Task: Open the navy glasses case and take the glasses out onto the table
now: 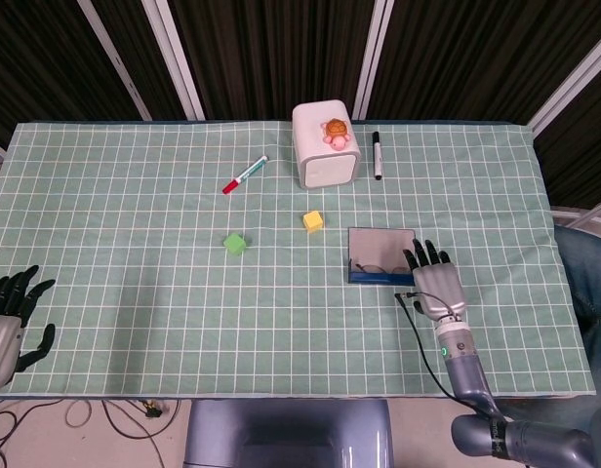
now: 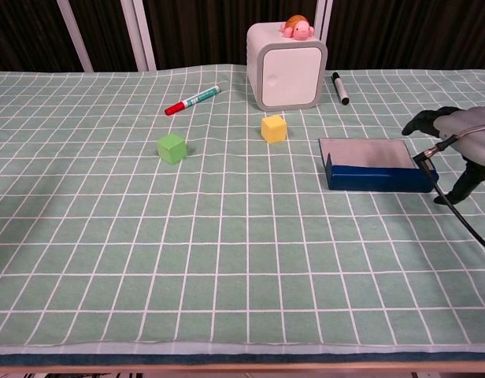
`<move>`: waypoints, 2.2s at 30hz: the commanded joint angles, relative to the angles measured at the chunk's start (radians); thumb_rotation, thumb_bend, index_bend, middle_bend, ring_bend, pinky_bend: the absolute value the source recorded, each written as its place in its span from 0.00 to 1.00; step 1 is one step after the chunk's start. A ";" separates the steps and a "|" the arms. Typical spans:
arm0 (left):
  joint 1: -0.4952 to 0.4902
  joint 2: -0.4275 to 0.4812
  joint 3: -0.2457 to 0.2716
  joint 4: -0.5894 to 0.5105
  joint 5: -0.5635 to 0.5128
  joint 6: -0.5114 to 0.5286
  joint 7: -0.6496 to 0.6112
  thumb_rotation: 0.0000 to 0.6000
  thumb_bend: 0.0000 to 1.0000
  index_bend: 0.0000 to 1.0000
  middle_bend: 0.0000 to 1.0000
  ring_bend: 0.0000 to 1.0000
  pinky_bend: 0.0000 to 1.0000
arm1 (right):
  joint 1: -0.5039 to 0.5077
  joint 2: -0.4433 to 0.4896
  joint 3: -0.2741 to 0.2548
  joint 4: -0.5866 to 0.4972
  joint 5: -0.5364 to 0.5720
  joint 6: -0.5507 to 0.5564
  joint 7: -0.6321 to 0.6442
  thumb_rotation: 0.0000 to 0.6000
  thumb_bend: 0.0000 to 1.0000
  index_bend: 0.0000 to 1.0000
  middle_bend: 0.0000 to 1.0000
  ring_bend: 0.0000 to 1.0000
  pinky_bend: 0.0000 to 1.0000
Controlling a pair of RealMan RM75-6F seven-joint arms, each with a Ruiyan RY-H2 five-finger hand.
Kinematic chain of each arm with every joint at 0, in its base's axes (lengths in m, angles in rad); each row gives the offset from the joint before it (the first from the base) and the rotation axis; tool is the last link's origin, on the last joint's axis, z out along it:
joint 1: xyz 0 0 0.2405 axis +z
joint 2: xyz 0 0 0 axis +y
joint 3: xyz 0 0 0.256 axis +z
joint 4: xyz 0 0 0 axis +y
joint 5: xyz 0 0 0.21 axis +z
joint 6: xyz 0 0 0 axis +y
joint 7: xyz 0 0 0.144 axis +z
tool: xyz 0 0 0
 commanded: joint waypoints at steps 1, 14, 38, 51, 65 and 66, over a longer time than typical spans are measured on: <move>0.000 0.000 0.000 0.000 0.000 -0.001 0.001 1.00 0.46 0.14 0.00 0.00 0.02 | -0.009 -0.019 0.012 0.018 0.000 -0.003 -0.003 1.00 0.20 0.16 0.10 0.08 0.24; 0.000 0.001 0.000 -0.007 -0.015 -0.012 0.014 1.00 0.46 0.14 0.00 0.00 0.02 | -0.035 -0.052 0.056 0.074 -0.026 -0.019 0.017 1.00 0.22 0.19 0.13 0.08 0.24; 0.001 0.005 -0.002 -0.022 -0.035 -0.020 0.025 1.00 0.46 0.14 0.00 0.00 0.02 | -0.035 -0.158 0.180 0.316 -0.004 -0.110 0.153 1.00 0.25 0.19 0.14 0.09 0.24; 0.003 0.006 -0.003 -0.025 -0.041 -0.021 0.027 1.00 0.46 0.14 0.00 0.00 0.02 | -0.010 -0.177 0.271 0.360 0.025 -0.178 0.252 1.00 0.25 0.20 0.15 0.09 0.24; 0.003 0.007 -0.003 -0.024 -0.044 -0.023 0.029 1.00 0.46 0.14 0.00 0.00 0.02 | 0.064 -0.183 0.325 0.434 0.054 -0.263 0.229 1.00 0.20 0.20 0.15 0.09 0.24; 0.003 0.007 -0.004 -0.024 -0.044 -0.023 0.030 1.00 0.46 0.14 0.00 0.00 0.02 | 0.069 -0.185 0.325 0.444 0.055 -0.267 0.225 1.00 0.20 0.20 0.15 0.09 0.24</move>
